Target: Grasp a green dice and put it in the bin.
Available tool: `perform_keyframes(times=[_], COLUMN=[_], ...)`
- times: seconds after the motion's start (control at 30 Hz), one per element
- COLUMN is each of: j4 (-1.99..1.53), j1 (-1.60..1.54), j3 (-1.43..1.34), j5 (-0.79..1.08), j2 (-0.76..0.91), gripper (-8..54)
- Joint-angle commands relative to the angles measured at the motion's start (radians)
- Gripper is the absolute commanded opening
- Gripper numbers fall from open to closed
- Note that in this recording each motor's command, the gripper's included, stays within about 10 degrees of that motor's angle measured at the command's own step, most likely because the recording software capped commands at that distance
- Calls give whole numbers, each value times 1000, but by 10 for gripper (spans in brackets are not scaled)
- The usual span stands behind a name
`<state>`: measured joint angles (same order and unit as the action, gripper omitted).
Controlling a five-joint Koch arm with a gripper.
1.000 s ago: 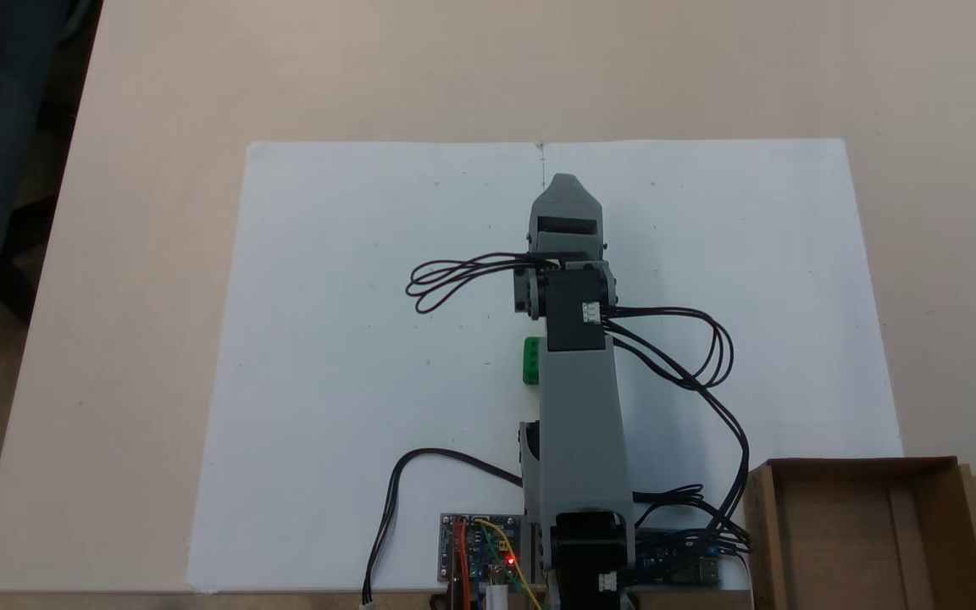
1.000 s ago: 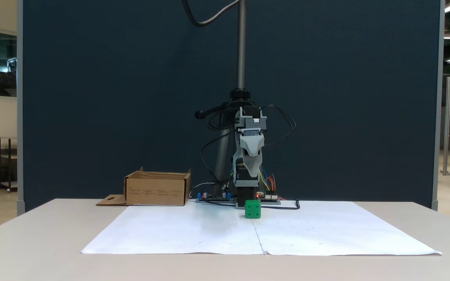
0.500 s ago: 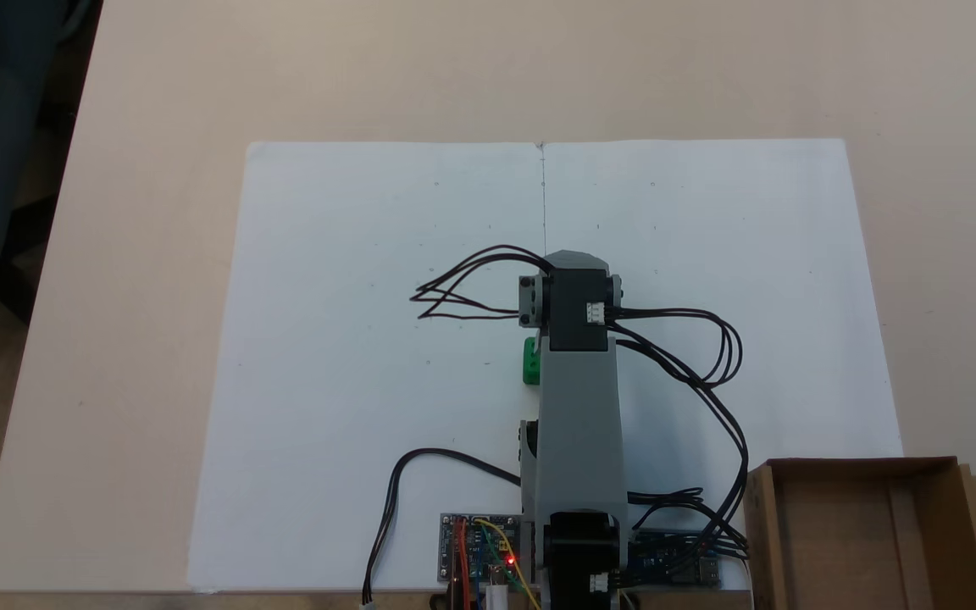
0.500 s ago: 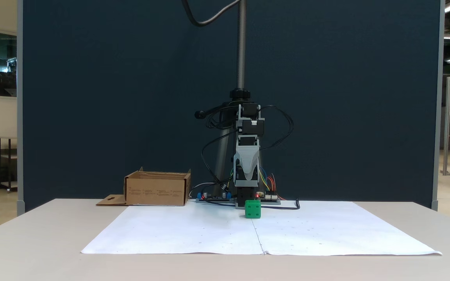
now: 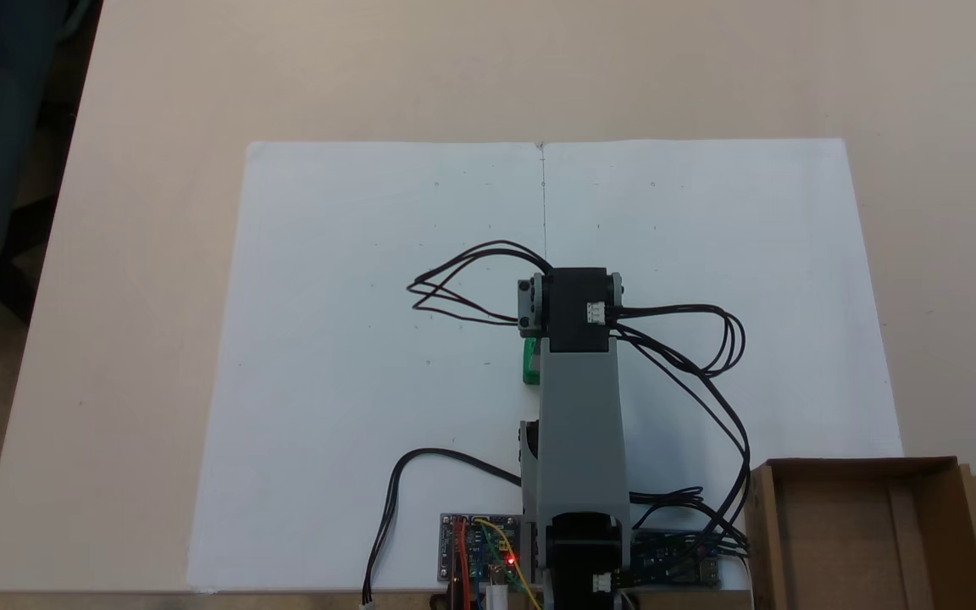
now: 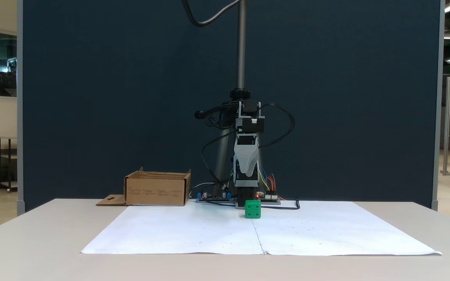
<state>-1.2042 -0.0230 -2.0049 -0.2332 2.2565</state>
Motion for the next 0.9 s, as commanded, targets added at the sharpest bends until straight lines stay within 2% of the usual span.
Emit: perform_keyframes(times=[0.0, 0.33, 0.7, 0.87], j4=[-95, -89, -37, -3], j1=[-44, -137, -161, -163], j3=[21, -5, 0, 0], j5=[-63, -63, -63, -61], j2=[77, -3, -212, -242], gripper=[434, 442, 447, 446])
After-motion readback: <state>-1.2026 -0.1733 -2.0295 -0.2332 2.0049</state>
